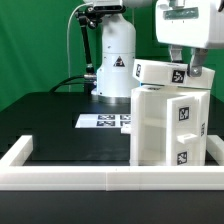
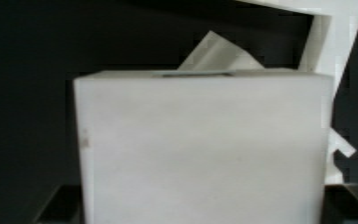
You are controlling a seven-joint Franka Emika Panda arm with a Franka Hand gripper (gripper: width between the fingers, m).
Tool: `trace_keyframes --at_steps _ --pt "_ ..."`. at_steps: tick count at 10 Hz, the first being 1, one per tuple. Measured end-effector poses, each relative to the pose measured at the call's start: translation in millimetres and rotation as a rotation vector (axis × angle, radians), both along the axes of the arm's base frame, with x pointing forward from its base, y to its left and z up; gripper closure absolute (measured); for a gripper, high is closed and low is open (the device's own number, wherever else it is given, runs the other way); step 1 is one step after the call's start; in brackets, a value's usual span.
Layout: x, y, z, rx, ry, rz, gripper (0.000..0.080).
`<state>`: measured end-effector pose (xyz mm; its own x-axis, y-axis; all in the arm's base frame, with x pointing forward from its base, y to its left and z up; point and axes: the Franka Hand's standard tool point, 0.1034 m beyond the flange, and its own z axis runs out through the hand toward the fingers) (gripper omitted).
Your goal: Assemble cabinet
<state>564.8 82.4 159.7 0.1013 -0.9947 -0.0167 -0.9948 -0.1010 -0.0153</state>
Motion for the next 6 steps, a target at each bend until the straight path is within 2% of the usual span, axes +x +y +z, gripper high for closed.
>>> trace_keyframes --at_steps 1,2,3,5,6 --pt "-0.5 2.6 -0.6 0.011 0.003 -0.084 0.0236" --pt "-0.6 2.7 -1.0 0.010 0.003 -0.047 0.0072" --pt "-0.7 2.9 -1.0 0.011 0.003 -0.047 0.0022" --pt "-1.2 2.8 3.0 0.047 -0.002 -0.024 0.0007" --pt "-2.3 3.0 10.1 0.056 -0.010 -0.017 0.0001"
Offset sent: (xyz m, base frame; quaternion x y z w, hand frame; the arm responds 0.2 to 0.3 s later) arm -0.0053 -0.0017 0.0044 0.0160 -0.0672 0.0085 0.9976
